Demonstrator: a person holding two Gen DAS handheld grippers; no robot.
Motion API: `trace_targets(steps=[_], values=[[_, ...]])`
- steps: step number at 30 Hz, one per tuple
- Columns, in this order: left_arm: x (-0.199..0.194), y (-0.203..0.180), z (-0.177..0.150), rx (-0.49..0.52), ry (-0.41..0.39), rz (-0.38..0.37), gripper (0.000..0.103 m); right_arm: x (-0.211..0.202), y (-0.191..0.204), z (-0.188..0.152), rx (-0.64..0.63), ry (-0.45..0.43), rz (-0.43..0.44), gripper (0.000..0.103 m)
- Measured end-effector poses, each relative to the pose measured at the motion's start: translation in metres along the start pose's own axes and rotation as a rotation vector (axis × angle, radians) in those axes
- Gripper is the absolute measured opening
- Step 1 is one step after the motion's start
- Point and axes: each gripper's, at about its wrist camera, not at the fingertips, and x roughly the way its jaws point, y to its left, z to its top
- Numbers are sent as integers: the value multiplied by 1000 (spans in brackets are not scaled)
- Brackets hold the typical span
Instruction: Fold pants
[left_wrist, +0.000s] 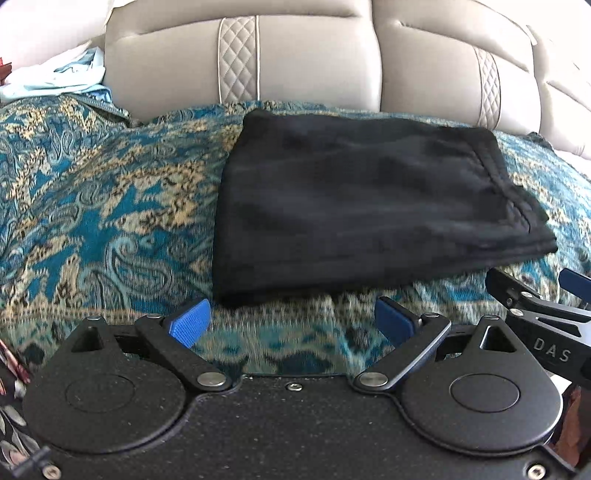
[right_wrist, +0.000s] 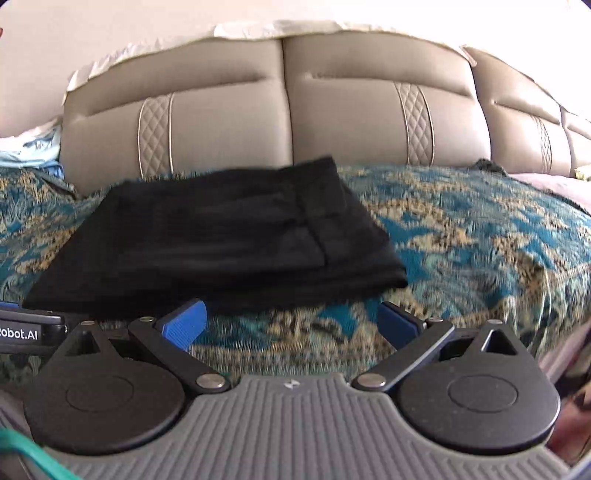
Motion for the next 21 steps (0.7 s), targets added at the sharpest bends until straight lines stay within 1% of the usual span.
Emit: trace_targets(steps=[3, 7, 9, 11, 21], values=[[4, 0, -5, 4, 23, 14, 96, 1, 6, -4, -34, 10, -8, 103], [7, 2, -5, 3, 19, 16, 97, 4, 11, -4, -67, 14, -11, 103], [9, 2, -4, 2, 21, 17, 99, 5, 11, -5, -67, 27, -14, 103], [11, 3, -3, -6, 27, 16, 102, 8, 12, -6, -66, 40, -16, 103], [14, 4, -6, -5, 9, 14, 103, 15, 12, -7, -52, 56, 7, 103]])
